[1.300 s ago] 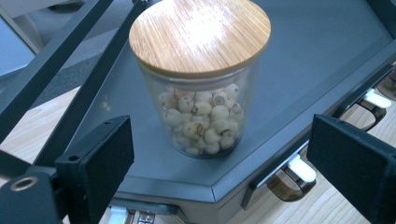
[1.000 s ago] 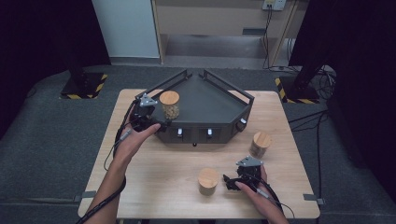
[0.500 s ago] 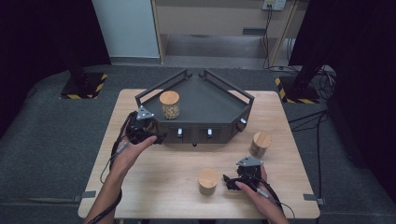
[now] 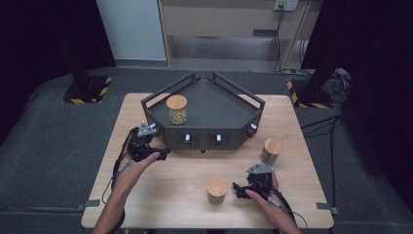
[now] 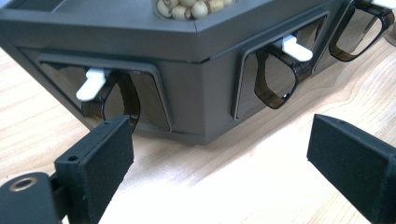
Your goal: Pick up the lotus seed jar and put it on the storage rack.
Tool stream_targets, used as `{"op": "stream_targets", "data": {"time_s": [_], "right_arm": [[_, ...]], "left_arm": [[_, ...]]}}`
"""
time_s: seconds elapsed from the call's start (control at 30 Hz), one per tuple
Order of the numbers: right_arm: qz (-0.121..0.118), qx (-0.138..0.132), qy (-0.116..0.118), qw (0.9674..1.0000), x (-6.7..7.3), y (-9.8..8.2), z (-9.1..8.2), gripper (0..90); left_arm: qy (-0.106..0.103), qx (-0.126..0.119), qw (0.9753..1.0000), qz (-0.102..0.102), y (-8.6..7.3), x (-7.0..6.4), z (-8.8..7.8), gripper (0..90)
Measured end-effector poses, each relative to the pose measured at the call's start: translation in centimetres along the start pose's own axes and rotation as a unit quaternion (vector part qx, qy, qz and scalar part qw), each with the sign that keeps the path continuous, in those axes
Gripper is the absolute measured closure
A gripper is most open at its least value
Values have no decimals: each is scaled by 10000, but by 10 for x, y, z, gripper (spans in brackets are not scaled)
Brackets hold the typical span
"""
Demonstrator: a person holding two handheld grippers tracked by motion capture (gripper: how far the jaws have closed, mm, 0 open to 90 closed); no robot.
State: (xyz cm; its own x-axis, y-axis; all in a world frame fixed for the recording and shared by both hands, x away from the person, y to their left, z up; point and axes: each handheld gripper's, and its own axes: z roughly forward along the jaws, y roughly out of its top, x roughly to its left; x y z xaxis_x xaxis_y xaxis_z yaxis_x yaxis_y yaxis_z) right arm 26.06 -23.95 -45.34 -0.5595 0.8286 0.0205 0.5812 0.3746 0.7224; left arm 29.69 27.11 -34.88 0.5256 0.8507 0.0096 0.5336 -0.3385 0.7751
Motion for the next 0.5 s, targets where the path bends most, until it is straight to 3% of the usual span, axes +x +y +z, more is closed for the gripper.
{"op": "stream_targets", "data": {"time_s": [0.5], "right_arm": [[-1, -7, -9, 10000, 0, 0, 0, 4]], "left_arm": [[-5, 58, 10000, 34, -19, -13, -9, 58]]}}
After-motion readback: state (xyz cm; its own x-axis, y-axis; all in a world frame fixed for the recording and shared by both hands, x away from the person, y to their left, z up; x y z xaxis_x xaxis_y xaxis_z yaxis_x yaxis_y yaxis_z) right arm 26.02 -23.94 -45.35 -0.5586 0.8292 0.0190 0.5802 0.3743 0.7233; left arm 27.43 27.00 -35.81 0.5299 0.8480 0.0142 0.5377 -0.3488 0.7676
